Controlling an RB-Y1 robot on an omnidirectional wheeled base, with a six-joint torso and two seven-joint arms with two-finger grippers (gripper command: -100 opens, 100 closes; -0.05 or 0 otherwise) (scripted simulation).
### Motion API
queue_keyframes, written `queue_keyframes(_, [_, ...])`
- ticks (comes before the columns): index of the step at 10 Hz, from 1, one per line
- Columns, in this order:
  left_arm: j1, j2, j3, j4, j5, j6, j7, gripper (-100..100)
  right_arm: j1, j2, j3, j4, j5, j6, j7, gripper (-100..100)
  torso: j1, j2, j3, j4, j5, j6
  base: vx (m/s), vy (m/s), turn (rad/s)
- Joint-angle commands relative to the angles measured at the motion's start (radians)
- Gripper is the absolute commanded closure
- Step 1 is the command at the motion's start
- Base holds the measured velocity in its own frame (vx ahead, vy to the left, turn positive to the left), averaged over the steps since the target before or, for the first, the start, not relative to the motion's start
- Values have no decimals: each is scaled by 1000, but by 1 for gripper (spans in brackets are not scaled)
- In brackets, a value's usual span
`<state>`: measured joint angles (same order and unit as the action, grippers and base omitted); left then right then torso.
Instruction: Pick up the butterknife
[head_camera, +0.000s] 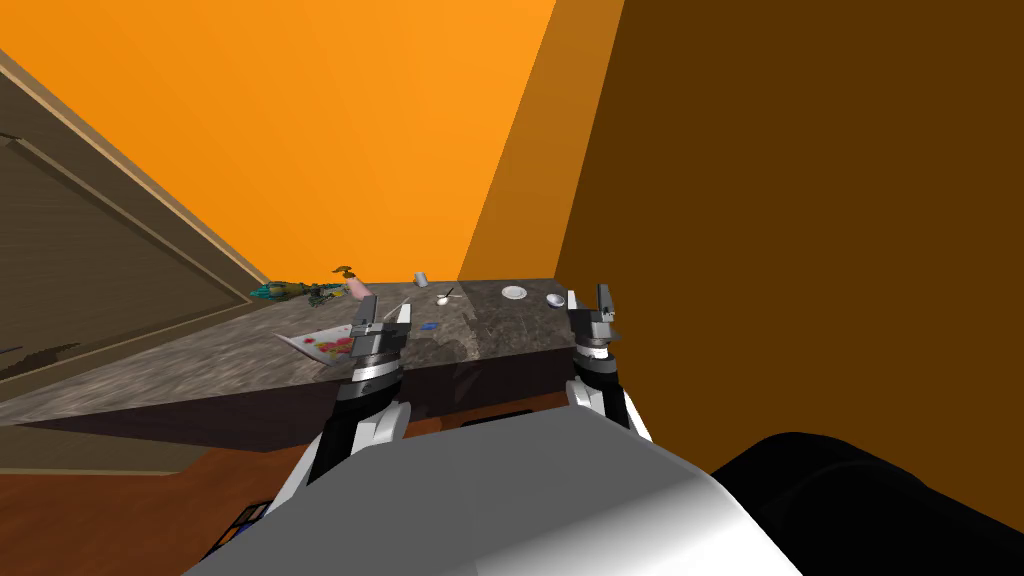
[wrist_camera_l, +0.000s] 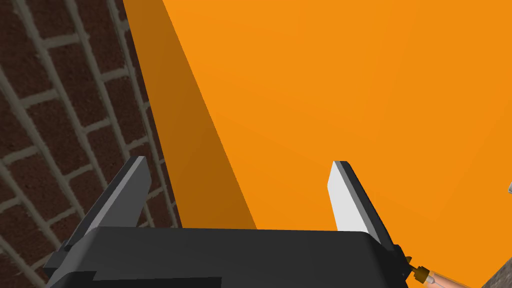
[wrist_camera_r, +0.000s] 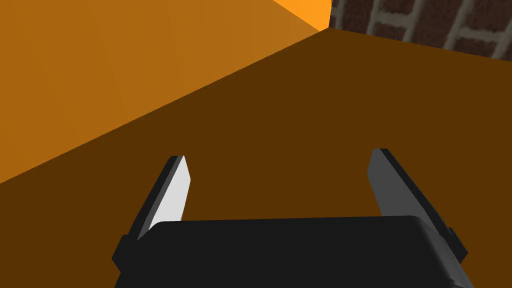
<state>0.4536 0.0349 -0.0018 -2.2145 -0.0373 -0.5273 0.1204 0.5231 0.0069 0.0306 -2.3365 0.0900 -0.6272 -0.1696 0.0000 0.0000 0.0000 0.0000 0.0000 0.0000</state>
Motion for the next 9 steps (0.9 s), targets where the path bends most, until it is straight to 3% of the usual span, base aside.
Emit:
queue_keyframes(1, [0, 0, 0, 0, 0, 0, 0, 0, 6, -40, 13, 10, 0, 3, -4, -100, 0, 0, 0, 0, 0, 0, -37, 11, -14])
queue_keyframes(4, [0, 0, 0, 0, 0, 0, 0, 0, 28, -136, 59, 51, -1, 16, -20, -100, 3, 8, 4, 2, 1, 0, -121, 53, -19])
queue_keyframes(9, [0, 0, 0, 0, 0, 0, 0, 0, 47, -248, 102, 94, -4, 27, -36, -100, 3, 6, 3, 1, 1, 0, -89, 51, -4])
